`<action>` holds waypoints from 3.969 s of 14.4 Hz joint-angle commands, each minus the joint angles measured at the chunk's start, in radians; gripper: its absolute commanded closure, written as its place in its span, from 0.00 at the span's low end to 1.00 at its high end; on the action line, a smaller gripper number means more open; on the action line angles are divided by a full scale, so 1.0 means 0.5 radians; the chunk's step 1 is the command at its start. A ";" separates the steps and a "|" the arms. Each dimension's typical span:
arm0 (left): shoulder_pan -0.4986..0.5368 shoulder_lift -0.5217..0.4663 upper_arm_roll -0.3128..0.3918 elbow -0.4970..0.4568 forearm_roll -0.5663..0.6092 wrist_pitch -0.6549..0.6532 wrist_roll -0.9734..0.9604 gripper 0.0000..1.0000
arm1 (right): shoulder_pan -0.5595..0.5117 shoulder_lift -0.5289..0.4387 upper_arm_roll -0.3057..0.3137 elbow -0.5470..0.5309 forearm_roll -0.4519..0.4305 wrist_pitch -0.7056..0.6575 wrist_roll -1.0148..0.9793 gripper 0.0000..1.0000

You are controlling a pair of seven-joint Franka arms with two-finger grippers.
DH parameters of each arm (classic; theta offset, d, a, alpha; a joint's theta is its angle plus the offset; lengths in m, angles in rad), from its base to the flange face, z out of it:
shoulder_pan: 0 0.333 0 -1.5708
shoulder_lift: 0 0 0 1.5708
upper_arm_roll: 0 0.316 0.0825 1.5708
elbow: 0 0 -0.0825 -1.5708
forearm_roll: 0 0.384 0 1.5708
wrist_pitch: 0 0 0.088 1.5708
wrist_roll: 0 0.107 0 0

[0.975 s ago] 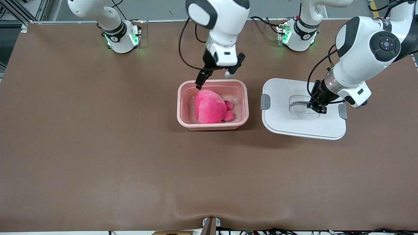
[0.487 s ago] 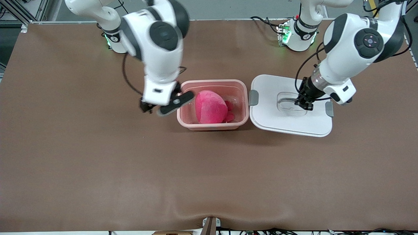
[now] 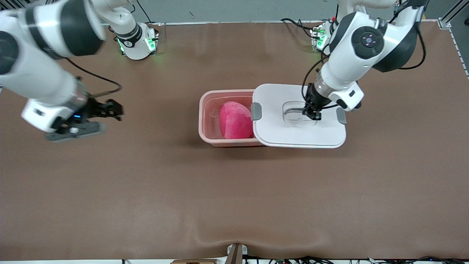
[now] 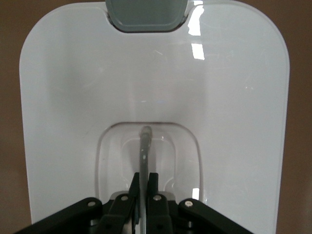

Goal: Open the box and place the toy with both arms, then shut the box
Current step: 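Withdraw the right gripper while the left gripper carries the lid over the box, then lower the lid onto the box with the left gripper and press it down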

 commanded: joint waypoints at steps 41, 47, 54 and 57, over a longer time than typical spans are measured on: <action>-0.735 0.838 -0.014 0.601 0.356 0.092 -0.925 1.00 | -0.440 -0.279 0.051 -0.045 0.083 -0.214 0.168 0.00; -0.754 0.881 -0.020 0.619 0.476 0.117 -1.072 1.00 | -0.437 -0.291 0.051 -0.088 0.086 -0.220 0.168 0.00; -0.751 0.869 -0.014 0.656 0.482 0.114 -1.027 0.00 | -0.437 -0.291 0.051 -0.091 0.092 -0.162 0.171 0.00; -0.726 0.854 -0.017 0.718 0.482 0.083 -0.996 0.00 | -0.440 -0.291 0.051 -0.106 0.092 -0.097 0.174 0.00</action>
